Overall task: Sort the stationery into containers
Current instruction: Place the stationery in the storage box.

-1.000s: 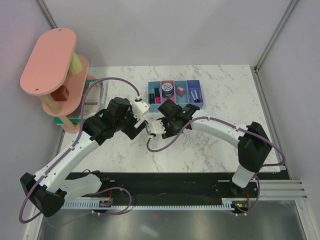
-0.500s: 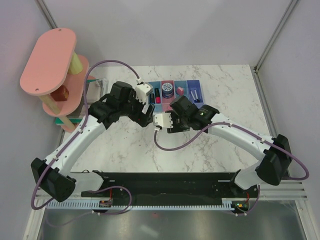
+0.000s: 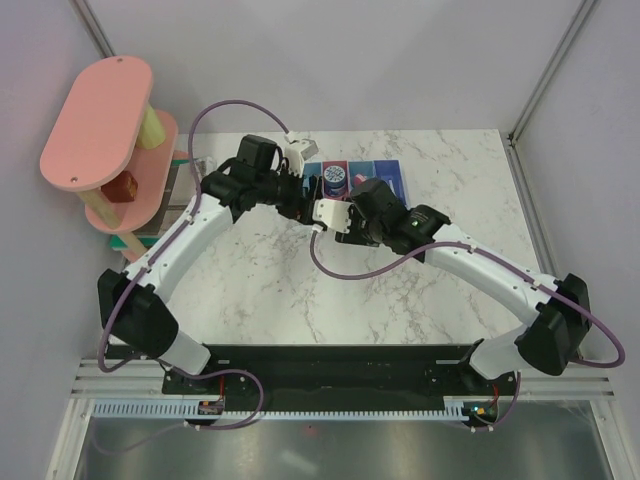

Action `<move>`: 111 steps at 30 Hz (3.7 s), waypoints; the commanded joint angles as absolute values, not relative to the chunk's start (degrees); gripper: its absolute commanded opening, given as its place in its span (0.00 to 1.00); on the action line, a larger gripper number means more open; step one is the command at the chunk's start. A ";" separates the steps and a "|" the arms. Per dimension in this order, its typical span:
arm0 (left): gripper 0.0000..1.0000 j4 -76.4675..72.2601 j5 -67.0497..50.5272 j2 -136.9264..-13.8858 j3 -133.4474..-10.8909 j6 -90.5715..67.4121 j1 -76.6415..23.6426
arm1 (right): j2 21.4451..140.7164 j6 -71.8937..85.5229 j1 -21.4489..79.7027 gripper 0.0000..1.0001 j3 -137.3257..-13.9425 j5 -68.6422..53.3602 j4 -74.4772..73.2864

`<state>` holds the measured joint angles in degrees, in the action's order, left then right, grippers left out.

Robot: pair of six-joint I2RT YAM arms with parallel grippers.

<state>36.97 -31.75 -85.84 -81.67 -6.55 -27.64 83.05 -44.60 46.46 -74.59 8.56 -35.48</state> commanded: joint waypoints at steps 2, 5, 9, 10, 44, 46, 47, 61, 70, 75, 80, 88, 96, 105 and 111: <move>0.84 33.49 -39.55 -90.34 -86.92 -11.25 -28.12 | 82.09 -41.66 46.67 0.30 -78.48 10.19 -30.59; 0.82 33.31 -40.78 -92.28 -88.42 -12.04 -28.12 | 82.09 -41.22 46.67 0.30 -78.75 10.55 -30.24; 0.82 32.70 -41.13 -92.73 -88.07 -12.13 -27.78 | 81.04 -39.73 45.88 0.29 -78.22 10.64 -29.88; 0.82 32.52 -41.39 -92.55 -87.72 -12.13 -27.69 | 80.77 -39.12 45.53 0.29 -78.14 10.46 -29.71; 0.68 30.94 -49.13 -98.96 -96.33 -15.21 -25.93 | 81.30 -32.96 43.77 0.27 -80.77 7.56 -28.57; 0.68 30.94 -49.39 -99.23 -96.59 -15.29 -25.93 | 81.65 -32.87 43.77 0.27 -80.86 7.38 -28.56; 0.68 31.02 -49.48 -99.23 -96.68 -15.29 -25.93 | 81.74 -32.78 43.86 0.27 -80.86 7.38 -28.48; 0.52 30.59 -50.71 -100.02 -97.12 -15.56 -26.02 | 84.20 -32.78 44.12 0.27 -84.29 7.21 -28.21; 0.14 30.50 -51.24 -100.37 -97.65 -15.56 -26.10 | 85.43 -32.61 44.82 0.27 -85.25 7.29 -27.95; 0.02 30.50 -50.98 -100.37 -97.56 -15.47 -26.10 | 85.96 -32.52 45.00 0.29 -85.60 7.47 -27.77; 0.02 30.50 -49.66 -100.02 -96.77 -15.12 -26.19 | 85.78 -33.40 45.26 0.63 -85.61 5.98 -28.47; 0.02 31.02 -41.23 -100.10 -95.62 -13.10 -26.02 | 82.10 -29.63 44.30 0.98 -84.64 6.06 -29.09; 0.02 36.73 -27.97 -108.18 -105.00 -7.83 -26.37 | 67.51 -30.76 42.89 0.98 -74.99 15.27 -24.00; 0.02 44.90 -15.48 -126.35 -128.47 5.70 -31.20 | 62.41 -36.12 41.75 0.98 -69.18 34.10 -18.81; 0.02 47.81 -12.05 -132.62 -138.78 15.11 -33.39 | 60.03 -36.56 41.57 0.98 -66.01 35.51 -19.60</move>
